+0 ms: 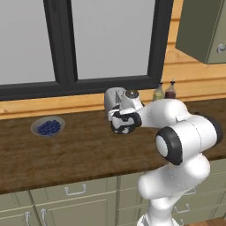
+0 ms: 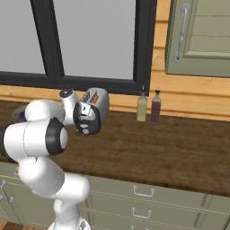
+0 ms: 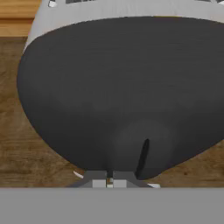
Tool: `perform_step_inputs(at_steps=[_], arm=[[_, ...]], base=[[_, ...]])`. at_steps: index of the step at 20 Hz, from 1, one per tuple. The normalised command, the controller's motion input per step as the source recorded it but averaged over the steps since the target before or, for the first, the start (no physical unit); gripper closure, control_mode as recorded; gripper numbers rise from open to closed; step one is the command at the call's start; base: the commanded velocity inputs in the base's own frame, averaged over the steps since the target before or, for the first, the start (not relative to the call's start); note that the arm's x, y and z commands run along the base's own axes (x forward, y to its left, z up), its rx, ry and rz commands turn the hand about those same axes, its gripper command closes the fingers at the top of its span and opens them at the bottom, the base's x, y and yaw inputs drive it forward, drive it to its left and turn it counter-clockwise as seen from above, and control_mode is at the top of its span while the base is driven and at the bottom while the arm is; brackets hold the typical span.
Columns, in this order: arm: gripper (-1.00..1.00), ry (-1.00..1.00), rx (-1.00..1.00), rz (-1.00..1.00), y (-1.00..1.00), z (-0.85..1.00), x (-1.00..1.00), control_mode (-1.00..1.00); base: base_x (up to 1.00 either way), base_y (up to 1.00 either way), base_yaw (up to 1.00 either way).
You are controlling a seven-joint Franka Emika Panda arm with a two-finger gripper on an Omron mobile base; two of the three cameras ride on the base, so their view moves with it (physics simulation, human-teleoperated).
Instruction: Start the toaster. Once the lever pops up, take the bread to the plate on the dining counter.
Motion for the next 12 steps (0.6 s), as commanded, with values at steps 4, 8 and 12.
perform_step_inputs(at_steps=[4, 8, 12], arm=[[1.00, -0.14, 0.24, -0.05, -0.10, 1.00, -0.56, -1.00], [1.00, -0.08, 0.17, -0.05, -0.12, 0.97, -0.58, -1.00], [1.00, -0.05, 0.09, -0.05, -0.08, 0.86, -0.47, -1.00]], base=[[0.00, 0.00, 0.00], [0.00, 0.00, 0.00], [0.00, 0.00, 0.00]])
